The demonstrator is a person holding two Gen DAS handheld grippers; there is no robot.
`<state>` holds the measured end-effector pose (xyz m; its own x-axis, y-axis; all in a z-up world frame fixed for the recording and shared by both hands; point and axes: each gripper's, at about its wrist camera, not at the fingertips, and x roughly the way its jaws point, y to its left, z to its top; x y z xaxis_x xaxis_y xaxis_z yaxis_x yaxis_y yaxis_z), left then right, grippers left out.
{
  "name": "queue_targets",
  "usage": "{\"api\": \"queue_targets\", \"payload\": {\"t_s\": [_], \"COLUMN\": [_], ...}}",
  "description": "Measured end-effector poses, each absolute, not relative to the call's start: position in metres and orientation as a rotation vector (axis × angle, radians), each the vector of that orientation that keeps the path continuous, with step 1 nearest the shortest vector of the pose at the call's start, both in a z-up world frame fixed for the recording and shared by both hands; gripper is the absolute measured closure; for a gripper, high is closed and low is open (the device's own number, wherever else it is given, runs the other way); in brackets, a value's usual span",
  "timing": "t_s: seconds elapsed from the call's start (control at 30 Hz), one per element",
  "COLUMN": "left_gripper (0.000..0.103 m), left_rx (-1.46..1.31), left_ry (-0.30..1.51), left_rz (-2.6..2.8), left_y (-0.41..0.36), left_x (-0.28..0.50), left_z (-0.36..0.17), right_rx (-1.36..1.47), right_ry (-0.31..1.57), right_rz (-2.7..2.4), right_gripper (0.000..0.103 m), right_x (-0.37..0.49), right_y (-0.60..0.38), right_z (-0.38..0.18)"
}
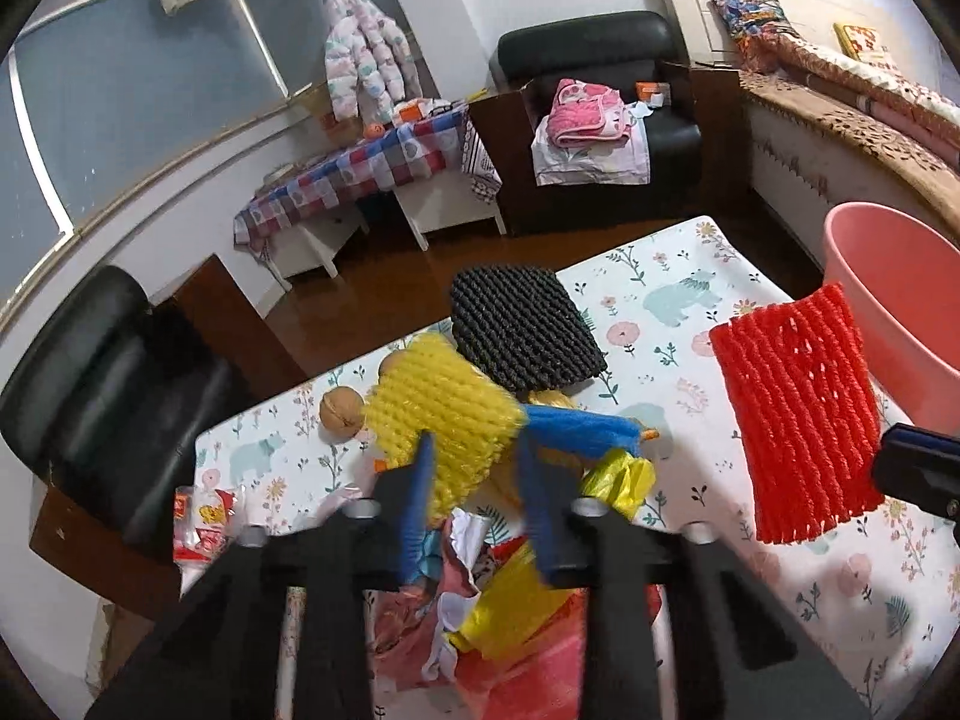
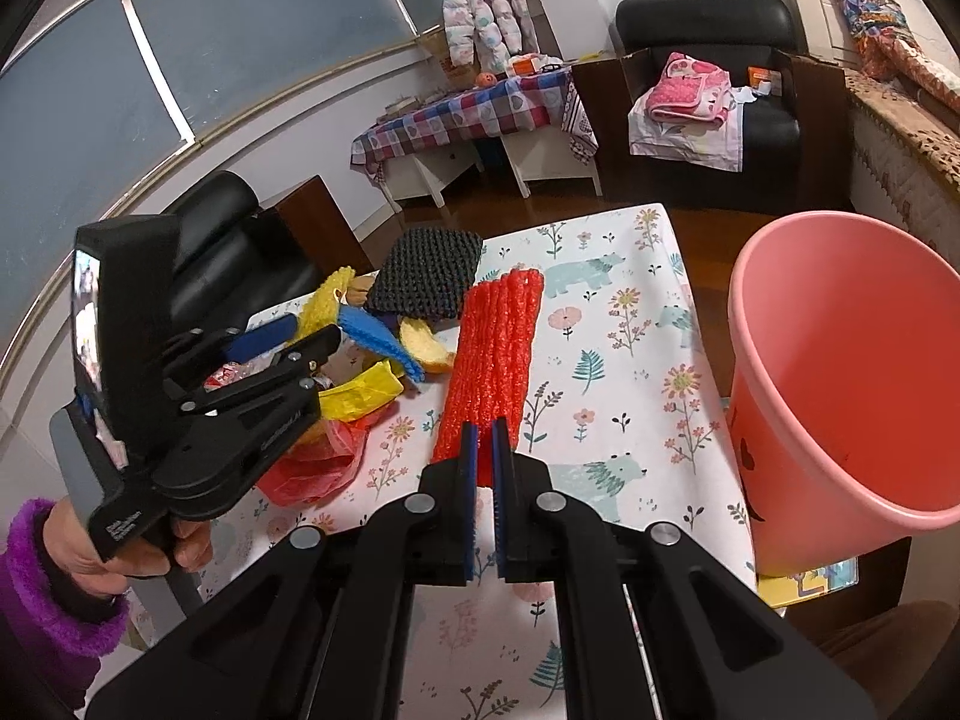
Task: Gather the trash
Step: 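Carry both foam nets to the pink bucket and open both tools to drop them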
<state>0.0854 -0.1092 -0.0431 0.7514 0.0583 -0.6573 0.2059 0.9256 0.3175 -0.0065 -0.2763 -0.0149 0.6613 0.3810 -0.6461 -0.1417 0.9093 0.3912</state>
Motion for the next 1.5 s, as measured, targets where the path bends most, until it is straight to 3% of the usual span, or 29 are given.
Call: {"api": "queue_targets", "payload": {"t_s": [0.1,0.57,1.07,1.5], "left_gripper": [0.093,0.094,0.094,0.092], "left_rx": [0.35,-0.084,-0.111,-0.106], "left_ry": [0.74,0.74,0.779,0.907], "left_rz": [-0.064,-0.271,-0.688,-0.801], "left_y": [-0.101,-0.065,-0.203,-0.288], "left_x": [0.089,0.067,0.051,0.066], "left_z": [-0.042,0.015,0.031,-0.01], "right_rx": [0.327,0.361,0.398,0.478], "right_ry": [0.792,0.727,0.656,0.711], "right_rz": [0.304,0.282,-0.028,-0.162], "right_gripper": [0.098,0.098,0.098,0.098], "right_x": [-0.006,-0.011,-0.034,-0.04], "right_y": [-0.278,-0.296,-0.39,-0.44], "right_z": [-0.014,0.004,0.015,-0.016]}}
